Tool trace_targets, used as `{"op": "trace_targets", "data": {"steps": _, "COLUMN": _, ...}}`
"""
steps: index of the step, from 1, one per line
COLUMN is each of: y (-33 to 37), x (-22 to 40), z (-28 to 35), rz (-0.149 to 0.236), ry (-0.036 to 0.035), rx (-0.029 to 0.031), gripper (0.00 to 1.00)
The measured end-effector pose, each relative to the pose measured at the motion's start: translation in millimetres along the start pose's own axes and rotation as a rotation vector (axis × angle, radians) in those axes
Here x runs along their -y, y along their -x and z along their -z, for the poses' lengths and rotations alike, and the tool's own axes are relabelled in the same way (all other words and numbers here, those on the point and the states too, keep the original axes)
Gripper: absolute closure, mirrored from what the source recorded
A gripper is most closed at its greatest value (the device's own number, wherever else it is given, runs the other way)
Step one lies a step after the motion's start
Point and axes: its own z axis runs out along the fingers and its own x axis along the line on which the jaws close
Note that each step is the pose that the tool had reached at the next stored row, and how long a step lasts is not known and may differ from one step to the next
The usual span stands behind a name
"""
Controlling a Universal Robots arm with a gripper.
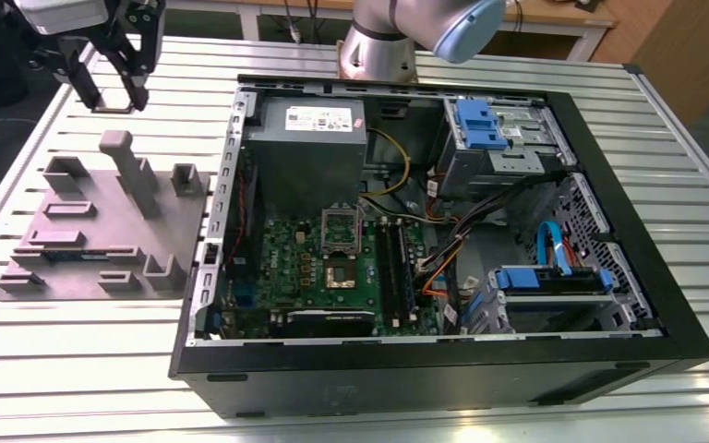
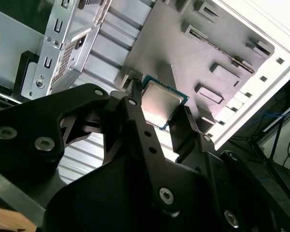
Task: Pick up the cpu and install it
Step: 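Pick up the cpu and move it towards the insertion slot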
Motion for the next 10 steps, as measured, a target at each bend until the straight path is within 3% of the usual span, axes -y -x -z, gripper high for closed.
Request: {"op": "trace_targets", "data": {"steps": 10, "y": 8.9, "x": 0.1, "z": -0.2, "rz": 0.000, "ry": 0.0000, "rx": 0.0000, "gripper": 0.53}}
